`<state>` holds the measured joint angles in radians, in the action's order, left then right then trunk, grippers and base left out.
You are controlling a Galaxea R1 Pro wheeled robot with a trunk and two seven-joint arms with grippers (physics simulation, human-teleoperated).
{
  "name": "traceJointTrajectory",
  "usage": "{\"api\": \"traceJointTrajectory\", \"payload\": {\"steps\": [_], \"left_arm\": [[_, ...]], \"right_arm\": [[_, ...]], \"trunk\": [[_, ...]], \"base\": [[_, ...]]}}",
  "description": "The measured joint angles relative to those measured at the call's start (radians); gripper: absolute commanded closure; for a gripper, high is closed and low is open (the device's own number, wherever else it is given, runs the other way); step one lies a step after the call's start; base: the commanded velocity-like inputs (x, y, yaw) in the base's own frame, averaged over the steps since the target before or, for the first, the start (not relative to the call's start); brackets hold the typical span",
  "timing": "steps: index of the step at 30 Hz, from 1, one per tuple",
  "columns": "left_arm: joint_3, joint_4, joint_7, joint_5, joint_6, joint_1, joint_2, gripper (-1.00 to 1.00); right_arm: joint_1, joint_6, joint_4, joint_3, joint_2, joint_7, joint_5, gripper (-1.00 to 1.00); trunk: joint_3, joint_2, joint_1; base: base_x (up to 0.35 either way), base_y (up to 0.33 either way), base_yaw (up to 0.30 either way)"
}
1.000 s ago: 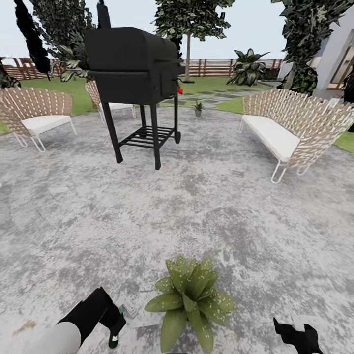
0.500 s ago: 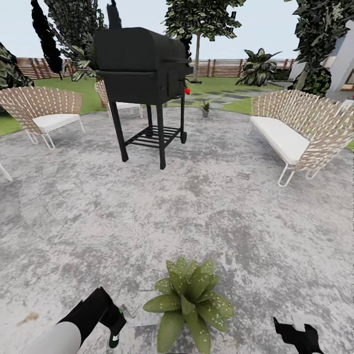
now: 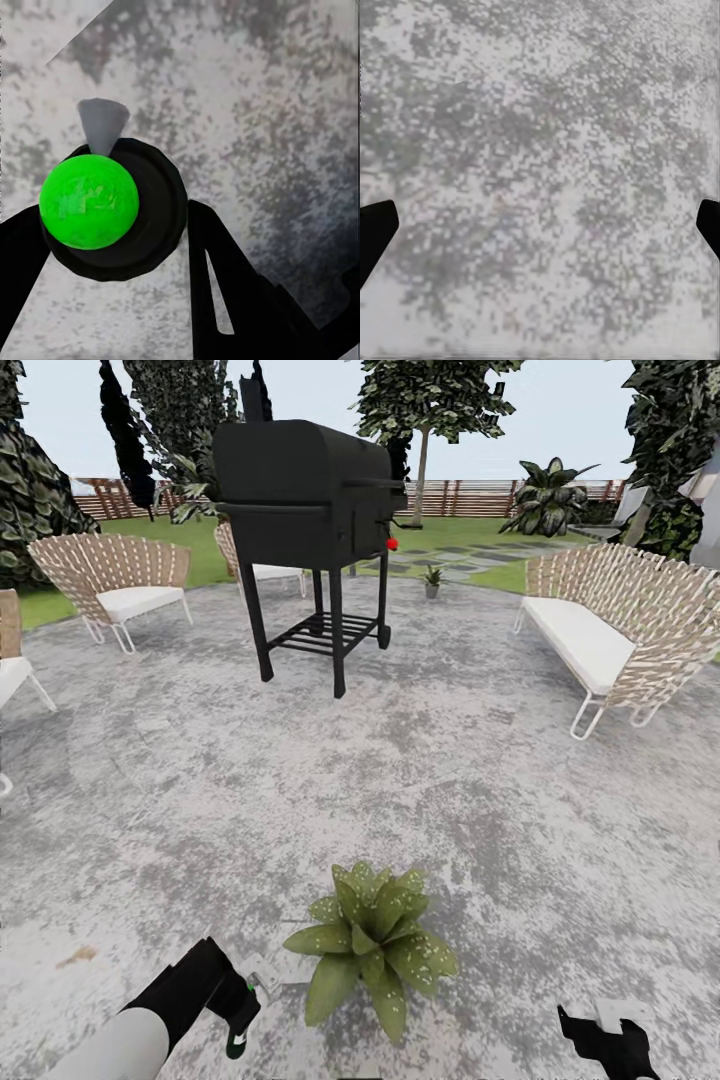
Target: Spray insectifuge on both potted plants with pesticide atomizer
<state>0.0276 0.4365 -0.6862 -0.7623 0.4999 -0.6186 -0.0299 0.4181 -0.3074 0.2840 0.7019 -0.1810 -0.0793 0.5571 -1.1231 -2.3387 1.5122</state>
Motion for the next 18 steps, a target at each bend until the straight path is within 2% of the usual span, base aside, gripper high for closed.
{"api": "traceJointTrajectory", "payload": {"steps": [2,4,5,6,9,11,13,16,18], "left_arm": [[0.001,0.002,-0.003,-0.002,0.008,-0.005,0.003,1.00],[0.004,0.004,-0.038,-0.012,0.023,-0.008,0.000,1.00],[0.017,0.005,-0.122,-0.055,0.055,-0.034,-0.007,1.00],[0.021,0.005,-0.167,-0.091,0.064,-0.049,-0.010,1.00],[0.024,0.009,-0.256,-0.205,0.073,-0.075,-0.011,1.00],[0.025,0.024,-0.300,-0.243,0.102,-0.098,-0.012,1.00],[0.026,0.059,-0.367,-0.290,0.164,-0.123,-0.006,1.00],[0.026,0.096,-0.433,-0.381,0.188,-0.135,0.013,1.00],[0.029,0.110,-0.463,-0.416,0.192,-0.136,0.030,1.00]], "right_arm": [[0.000,0.000,-0.001,0.000,0.000,-0.001,0.001,-1.00],[0.000,0.000,-0.001,0.000,-0.001,-0.001,0.002,-1.00],[0.000,0.000,-0.001,0.000,-0.001,-0.001,0.002,-1.00],[0.000,0.000,-0.002,0.000,-0.001,-0.002,0.002,-1.00],[0.000,0.001,-0.002,0.000,-0.001,-0.002,0.002,-1.00],[0.000,0.001,-0.002,0.000,0.000,-0.002,0.002,-1.00],[0.000,0.001,-0.002,-0.001,0.001,-0.003,0.002,-1.00],[0.000,0.001,-0.002,-0.001,0.001,-0.003,0.002,-1.00],[0.000,0.002,-0.002,-0.001,0.000,-0.003,0.002,-1.00]], "trunk": [[0.000,0.000,0.000],[0.000,0.000,0.000],[0.000,0.000,0.000],[0.000,0.000,0.000],[0.000,0.000,0.000],[0.000,0.000,0.000],[0.000,0.000,0.000],[0.000,0.000,0.000],[0.000,0.000,0.000]], "base": [[-0.017,-0.002,0.003],[-0.004,0.000,0.001],[0.000,0.000,0.000],[0.000,0.000,0.000],[0.000,0.000,0.000],[0.000,0.000,0.000],[0.000,0.000,0.000],[0.000,0.000,0.000],[0.000,0.000,0.007]]}}
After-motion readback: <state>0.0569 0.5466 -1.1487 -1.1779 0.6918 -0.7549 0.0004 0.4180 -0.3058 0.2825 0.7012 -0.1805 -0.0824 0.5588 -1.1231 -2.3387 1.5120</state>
